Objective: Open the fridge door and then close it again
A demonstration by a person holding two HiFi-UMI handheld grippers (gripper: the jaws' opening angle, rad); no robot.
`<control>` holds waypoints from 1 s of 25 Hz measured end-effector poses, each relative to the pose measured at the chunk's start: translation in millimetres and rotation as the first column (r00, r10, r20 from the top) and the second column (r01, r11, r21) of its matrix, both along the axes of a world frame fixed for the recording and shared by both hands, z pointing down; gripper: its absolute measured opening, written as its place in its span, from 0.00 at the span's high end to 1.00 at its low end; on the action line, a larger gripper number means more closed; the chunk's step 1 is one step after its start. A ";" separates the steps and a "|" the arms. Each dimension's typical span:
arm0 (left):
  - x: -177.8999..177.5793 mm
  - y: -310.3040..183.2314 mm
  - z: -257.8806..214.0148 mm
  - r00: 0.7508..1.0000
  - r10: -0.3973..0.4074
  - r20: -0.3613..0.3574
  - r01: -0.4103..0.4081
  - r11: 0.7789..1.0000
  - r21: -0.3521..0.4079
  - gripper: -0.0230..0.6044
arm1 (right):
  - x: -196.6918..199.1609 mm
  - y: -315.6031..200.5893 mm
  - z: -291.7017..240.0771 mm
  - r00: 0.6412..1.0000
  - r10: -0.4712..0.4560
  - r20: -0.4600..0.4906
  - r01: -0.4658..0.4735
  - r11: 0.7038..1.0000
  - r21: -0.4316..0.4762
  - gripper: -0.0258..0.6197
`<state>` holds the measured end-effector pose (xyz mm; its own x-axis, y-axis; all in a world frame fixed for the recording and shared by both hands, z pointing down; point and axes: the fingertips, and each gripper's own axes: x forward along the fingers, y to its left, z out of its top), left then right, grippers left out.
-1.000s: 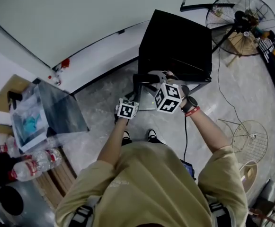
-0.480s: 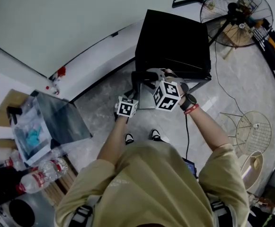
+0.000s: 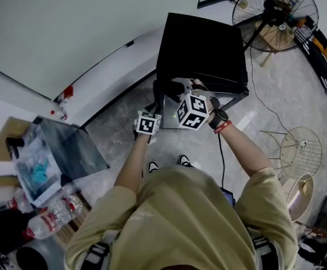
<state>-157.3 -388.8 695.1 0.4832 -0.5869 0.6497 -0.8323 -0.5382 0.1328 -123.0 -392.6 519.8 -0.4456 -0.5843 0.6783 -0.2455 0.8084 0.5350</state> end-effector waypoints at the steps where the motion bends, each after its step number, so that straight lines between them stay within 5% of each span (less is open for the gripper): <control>1: 0.4 -2.4 -0.1 1.000 0.001 -0.004 -0.001 1.000 -0.003 0.80 | 0.2 -2.0 0.8 1.000 0.007 -0.003 -0.007 1.000 0.011 0.62; 25: 3.8 -50.0 8.6 1.000 0.010 0.012 -0.009 0.999 -0.041 0.79 | 8.5 -41.8 11.4 0.987 0.123 -0.099 -0.111 0.987 0.120 0.59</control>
